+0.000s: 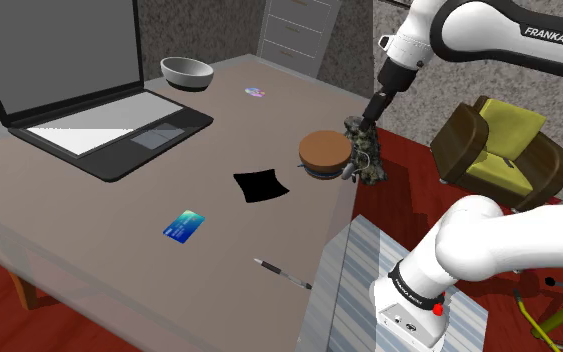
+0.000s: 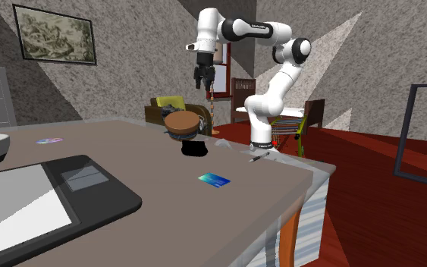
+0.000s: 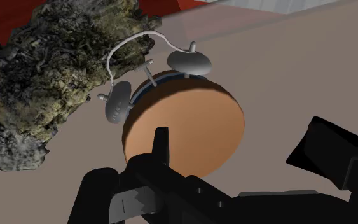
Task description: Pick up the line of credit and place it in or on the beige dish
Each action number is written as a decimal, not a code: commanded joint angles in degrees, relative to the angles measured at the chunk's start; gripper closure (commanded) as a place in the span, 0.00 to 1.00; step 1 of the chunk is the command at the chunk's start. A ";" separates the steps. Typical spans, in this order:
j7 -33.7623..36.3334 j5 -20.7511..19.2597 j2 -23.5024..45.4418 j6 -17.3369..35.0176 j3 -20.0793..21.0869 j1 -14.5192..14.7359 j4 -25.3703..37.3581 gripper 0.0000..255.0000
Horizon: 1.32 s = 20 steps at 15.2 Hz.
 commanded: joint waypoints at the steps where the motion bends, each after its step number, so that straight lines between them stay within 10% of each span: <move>1: 0.00 0.00 0.00 0.00 0.00 0.00 0.00 0.00; 20: 57.72 18.63 7.29 12.07 34.71 -3.71 -4.10 0.00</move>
